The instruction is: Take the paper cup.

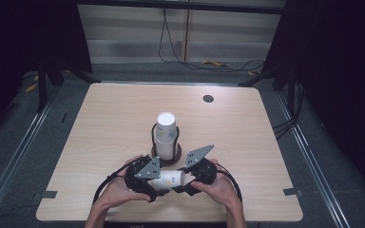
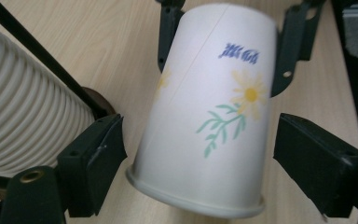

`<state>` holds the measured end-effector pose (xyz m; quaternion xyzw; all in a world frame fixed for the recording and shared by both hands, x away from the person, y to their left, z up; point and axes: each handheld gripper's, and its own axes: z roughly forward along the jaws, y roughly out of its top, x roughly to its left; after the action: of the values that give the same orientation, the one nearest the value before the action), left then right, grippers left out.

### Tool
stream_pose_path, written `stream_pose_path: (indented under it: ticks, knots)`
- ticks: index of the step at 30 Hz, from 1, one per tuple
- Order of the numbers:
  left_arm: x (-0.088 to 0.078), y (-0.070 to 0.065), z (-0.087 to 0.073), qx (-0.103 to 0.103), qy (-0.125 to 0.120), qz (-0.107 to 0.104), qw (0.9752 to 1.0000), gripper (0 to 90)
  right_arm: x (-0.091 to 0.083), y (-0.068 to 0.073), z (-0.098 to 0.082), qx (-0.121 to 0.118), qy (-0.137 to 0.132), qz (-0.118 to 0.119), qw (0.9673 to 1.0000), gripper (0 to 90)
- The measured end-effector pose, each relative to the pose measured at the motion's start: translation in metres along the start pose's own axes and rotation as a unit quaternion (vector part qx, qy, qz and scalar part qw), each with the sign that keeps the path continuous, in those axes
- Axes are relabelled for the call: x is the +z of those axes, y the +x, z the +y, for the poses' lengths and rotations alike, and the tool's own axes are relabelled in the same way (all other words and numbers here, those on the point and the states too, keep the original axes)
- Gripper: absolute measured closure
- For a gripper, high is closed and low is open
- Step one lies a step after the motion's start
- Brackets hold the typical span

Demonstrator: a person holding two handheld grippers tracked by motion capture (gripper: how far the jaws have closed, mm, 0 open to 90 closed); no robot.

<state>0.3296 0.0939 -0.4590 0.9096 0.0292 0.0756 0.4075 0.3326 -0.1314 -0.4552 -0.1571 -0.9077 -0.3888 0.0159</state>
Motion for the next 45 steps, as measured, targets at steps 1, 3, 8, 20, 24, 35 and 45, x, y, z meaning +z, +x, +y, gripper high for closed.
stream_pose_path:
  ticks: [1,3,8,20,24,35,45]
  knots:
    - [0.000,0.001,-0.001,-0.005,-0.007,0.000,1.0000,16.3,0.000,0.000,-0.001,0.001,-0.002,0.001,1.0000,36.7]
    - [0.000,0.003,-0.003,-0.017,-0.012,0.002,0.9998,16.2,0.000,0.000,-0.003,0.004,-0.002,-0.001,1.0000,36.6]
    - [0.000,0.007,-0.011,-0.033,-0.029,-0.005,0.9990,16.0,-0.001,-0.002,-0.006,0.010,-0.006,-0.004,0.9999,36.5]
    - [-0.013,0.012,-0.025,-0.077,-0.123,0.007,0.9893,16.0,-0.006,-0.005,-0.023,0.033,-0.049,-0.016,0.9981,36.6]
    - [-0.013,0.013,-0.030,-0.091,-0.134,0.011,0.9867,15.9,-0.007,-0.005,-0.028,0.033,-0.073,-0.025,0.9965,36.7]
    - [-0.013,0.009,-0.033,-0.103,-0.157,0.008,0.9821,15.8,-0.011,-0.005,-0.039,0.043,-0.119,-0.028,0.9916,36.7]
    - [-0.013,0.006,-0.036,-0.112,-0.175,0.017,0.9780,15.6,-0.011,-0.003,-0.044,0.037,-0.154,-0.024,0.9871,37.0]
